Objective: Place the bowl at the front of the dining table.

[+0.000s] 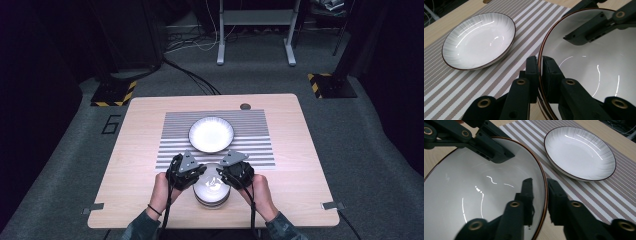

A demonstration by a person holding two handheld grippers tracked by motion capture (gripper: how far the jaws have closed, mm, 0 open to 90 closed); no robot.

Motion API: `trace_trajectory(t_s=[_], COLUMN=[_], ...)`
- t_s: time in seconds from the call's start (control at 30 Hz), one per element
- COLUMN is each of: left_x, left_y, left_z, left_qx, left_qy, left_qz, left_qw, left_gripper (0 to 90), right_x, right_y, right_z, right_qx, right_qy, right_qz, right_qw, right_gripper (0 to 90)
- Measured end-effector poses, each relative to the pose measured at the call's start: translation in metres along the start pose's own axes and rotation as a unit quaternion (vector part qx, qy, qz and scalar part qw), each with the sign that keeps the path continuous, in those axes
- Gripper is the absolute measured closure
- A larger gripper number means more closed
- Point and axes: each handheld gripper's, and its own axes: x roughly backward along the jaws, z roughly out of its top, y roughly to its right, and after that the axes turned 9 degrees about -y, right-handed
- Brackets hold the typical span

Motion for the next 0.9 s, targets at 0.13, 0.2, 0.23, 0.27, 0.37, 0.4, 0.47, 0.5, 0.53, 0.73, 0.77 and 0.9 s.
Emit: trace_trajectory(t_s=[0.13, 0.2, 0.23, 0.27, 0.37, 0.4, 0.47, 0.5, 0.53, 0.73, 0.77, 0.9], left_x=[0.002, 0.003, 0.004, 0.005, 0.007, 0.008, 0.010, 0.011, 0.012, 0.018, 0.018, 0.022], left_y=[0.002, 0.003, 0.003, 0.004, 0.004, 0.004, 0.004, 0.004, 0.005, 0.004, 0.004, 0.003], left_z=[0.000, 0.001, 0.001, 0.001, 0.002, 0.003, 0.003, 0.003, 0.004, 0.006, 0.006, 0.010], left_qx=[-0.005, -0.004, -0.007, -0.006, -0.007, -0.008, -0.010, -0.010, -0.010, -0.012, -0.012, -0.014], left_qy=[0.006, 0.009, 0.010, 0.011, 0.014, 0.015, 0.017, 0.019, 0.021, 0.029, 0.029, 0.035], left_qz=[0.009, 0.011, 0.014, 0.014, 0.018, 0.019, 0.022, 0.023, 0.023, 0.030, 0.030, 0.035], left_qw=[0.9999, 0.9999, 0.9998, 0.9998, 0.9997, 0.9997, 0.9996, 0.9995, 0.9995, 0.9991, 0.9991, 0.9987], left_gripper=[83.5, 83.5, 83.5, 83.5, 83.4, 83.4, 83.4, 83.3, 83.3, 83.2, 83.2, 83.1], right_x=[0.002, 0.003, 0.003, 0.004, 0.007, 0.007, 0.009, 0.010, 0.010, 0.015, 0.015, 0.019], right_y=[-0.002, -0.003, -0.003, -0.004, -0.005, -0.005, -0.006, -0.006, -0.006, -0.007, -0.007, -0.007], right_z=[-0.001, -0.001, -0.001, -0.001, 0.000, 0.001, 0.001, 0.001, 0.001, 0.005, 0.005, 0.009], right_qx=[-0.001, 0.007, 0.008, 0.009, 0.015, 0.016, 0.018, 0.017, 0.019, 0.024, 0.024, 0.029], right_qy=[0.011, 0.017, 0.021, 0.024, 0.030, 0.031, 0.036, 0.037, 0.039, 0.048, 0.048, 0.054], right_qz=[-0.011, -0.020, -0.022, -0.025, -0.031, -0.032, -0.035, -0.036, -0.037, -0.044, -0.044, -0.050], right_qw=[0.9999, 0.9996, 0.9995, 0.9994, 0.9989, 0.9989, 0.9986, 0.9985, 0.9984, 0.9976, 0.9976, 0.9969], right_gripper=[82.0, 82.1, 82.1, 82.0, 81.7, 81.7, 81.7, 81.6, 81.6, 81.5, 81.5, 81.4])
